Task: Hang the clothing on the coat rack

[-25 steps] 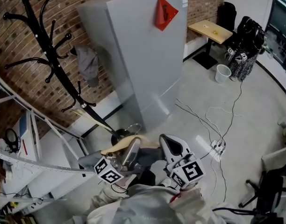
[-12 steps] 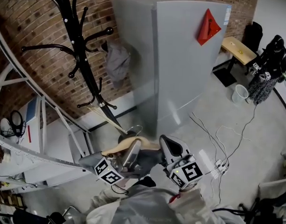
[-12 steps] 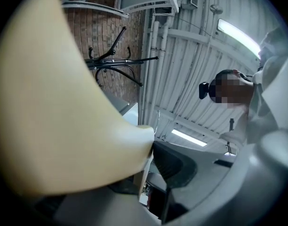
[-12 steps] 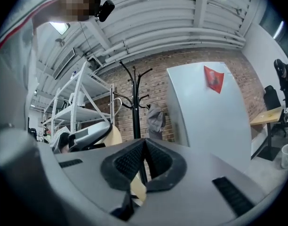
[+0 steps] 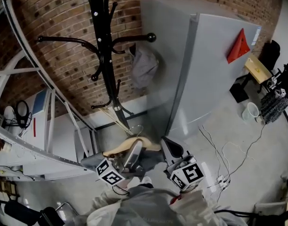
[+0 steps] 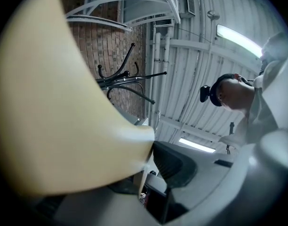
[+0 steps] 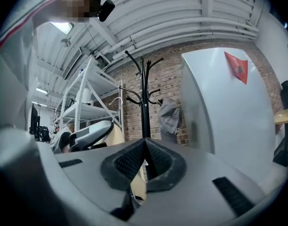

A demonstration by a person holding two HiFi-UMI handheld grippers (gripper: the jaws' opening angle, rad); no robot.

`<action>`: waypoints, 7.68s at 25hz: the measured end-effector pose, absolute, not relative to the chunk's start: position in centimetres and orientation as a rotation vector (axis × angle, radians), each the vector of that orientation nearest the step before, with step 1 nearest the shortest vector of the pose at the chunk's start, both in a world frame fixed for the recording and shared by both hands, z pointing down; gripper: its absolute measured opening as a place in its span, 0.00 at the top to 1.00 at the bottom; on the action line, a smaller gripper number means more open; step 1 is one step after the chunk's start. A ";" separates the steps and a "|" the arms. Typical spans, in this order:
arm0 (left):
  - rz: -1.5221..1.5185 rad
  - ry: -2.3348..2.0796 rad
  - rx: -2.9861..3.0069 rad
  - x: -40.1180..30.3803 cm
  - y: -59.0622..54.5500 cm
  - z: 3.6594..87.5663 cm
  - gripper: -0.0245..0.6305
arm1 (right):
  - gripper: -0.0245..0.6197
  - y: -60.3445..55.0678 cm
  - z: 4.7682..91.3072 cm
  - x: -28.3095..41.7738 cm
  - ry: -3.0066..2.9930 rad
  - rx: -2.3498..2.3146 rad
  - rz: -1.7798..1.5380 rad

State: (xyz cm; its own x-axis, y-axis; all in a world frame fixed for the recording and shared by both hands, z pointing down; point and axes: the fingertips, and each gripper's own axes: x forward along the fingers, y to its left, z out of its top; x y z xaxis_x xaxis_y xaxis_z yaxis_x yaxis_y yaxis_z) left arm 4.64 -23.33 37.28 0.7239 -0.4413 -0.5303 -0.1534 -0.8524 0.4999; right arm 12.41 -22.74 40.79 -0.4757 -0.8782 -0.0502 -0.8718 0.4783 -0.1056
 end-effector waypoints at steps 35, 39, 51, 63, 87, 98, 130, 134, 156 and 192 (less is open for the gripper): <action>-1.049 -0.691 2.510 -0.3 -31.4 34.5 0.81 | 0.93 -31.0 39.1 8.6 2.745 -1.305 -0.039; -1.070 -0.731 2.508 -1.0 -32.3 33.9 0.81 | 0.93 -31.9 38.6 9.0 2.735 -1.294 -0.025; -1.179 -0.760 2.533 -3.0 -35.8 30.1 0.81 | 0.93 -34.5 38.1 9.4 2.724 -1.274 -0.003; -1.246 -0.740 2.539 -4.1 -39.0 27.8 0.81 | 0.93 -37.0 37.4 9.7 2.718 -1.281 0.027; -1.192 -0.781 2.476 -3.9 -43.5 31.0 0.81 | 0.93 -39.7 38.9 10.0 2.740 -1.295 -0.019; -1.202 -0.776 2.454 -3.6 -44.7 31.7 0.81 | 0.93 -40.3 39.4 10.6 2.749 -1.301 -0.036; -1.077 -0.981 2.358 -2.3 -39.8 37.2 0.76 | 0.93 -35.5 43.4 12.3 2.831 -1.185 -0.220; -0.953 -1.072 2.408 -2.5 -36.7 38.7 0.76 | 0.93 -33.3 44.1 10.6 2.851 -1.135 -0.249; -0.536 -1.194 2.622 -8.1 -17.2 42.5 0.88 | 0.93 -17.1 43.1 1.1 2.816 -1.208 -0.171; -0.270 -1.293 2.663 -6.2 -5.5 45.8 0.95 | 0.93 -5.9 43.0 1.2 2.811 -1.287 -0.151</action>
State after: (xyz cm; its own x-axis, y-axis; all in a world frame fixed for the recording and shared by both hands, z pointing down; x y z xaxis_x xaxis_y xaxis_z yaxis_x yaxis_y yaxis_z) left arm -6.18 -5.53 45.75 0.6079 -0.7890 -0.0888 -0.7585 -0.6102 0.2288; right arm 1.24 -5.92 42.98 -0.6533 -0.7571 -0.0010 -0.7526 0.6496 -0.1077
